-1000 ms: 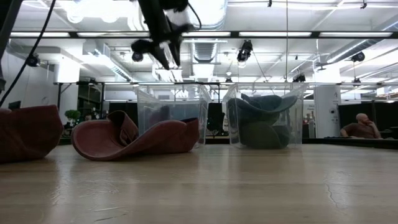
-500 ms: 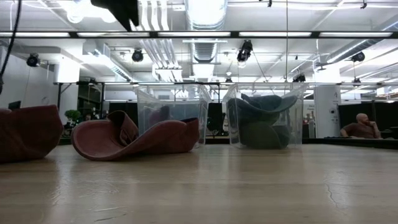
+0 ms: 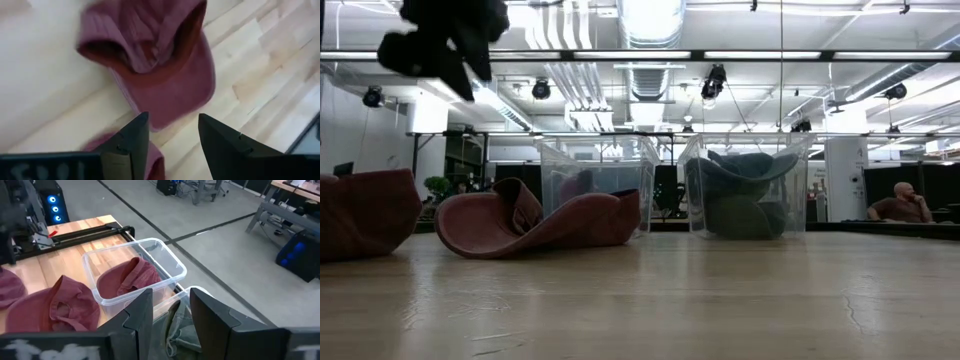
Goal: Pick & Place hat
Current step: Put the top red cap into the left transparent bin
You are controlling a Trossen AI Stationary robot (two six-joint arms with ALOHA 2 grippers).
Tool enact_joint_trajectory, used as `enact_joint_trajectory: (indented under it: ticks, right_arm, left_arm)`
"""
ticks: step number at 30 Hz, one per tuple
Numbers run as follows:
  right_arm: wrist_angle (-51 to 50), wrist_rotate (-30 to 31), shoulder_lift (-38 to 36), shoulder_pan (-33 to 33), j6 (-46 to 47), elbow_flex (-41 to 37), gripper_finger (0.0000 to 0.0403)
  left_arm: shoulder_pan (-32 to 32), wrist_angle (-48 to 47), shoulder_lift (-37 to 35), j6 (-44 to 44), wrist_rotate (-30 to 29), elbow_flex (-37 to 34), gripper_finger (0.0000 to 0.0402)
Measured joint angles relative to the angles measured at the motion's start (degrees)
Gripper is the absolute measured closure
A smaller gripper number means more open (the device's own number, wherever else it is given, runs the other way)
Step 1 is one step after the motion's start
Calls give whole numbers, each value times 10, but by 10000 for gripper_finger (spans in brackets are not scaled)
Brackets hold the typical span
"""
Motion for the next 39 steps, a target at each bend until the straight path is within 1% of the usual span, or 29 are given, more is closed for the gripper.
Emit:
enact_joint_trajectory:
  ticks: [3, 7, 10, 14, 17, 25, 33, 39]
  right_arm:
    - [5, 0, 5, 0, 8, 0, 280]
    - [9, -1, 12, 0, 11, -2, 280]
    - [8, 0, 16, 0, 24, -2, 280]
    - [9, -2, 19, 0, 26, -2, 280]
    - [9, -11, 19, 0, 27, -2, 280]
    - [9, -16, 19, 0, 27, -2, 280]
    - [9, -16, 19, 0, 25, -2, 280]
    - [9, -16, 19, 0, 25, -2, 280]
  left_arm:
    - [1, 44, -3, -18, 27, -46, 239]
    - [1, 47, -3, -43, 37, -74, 239]
    - [2, 49, -4, -46, 33, -79, 240]
    - [2, 52, -3, -47, 6, -88, 240]
    - [3, 71, -3, -48, -3, -104, 240]
    - [6, 142, 2, -52, 1, -146, 240]
    - [23, 145, 2, -59, 1, -163, 240]
    - [35, 181, 3, -59, 1, -187, 240]
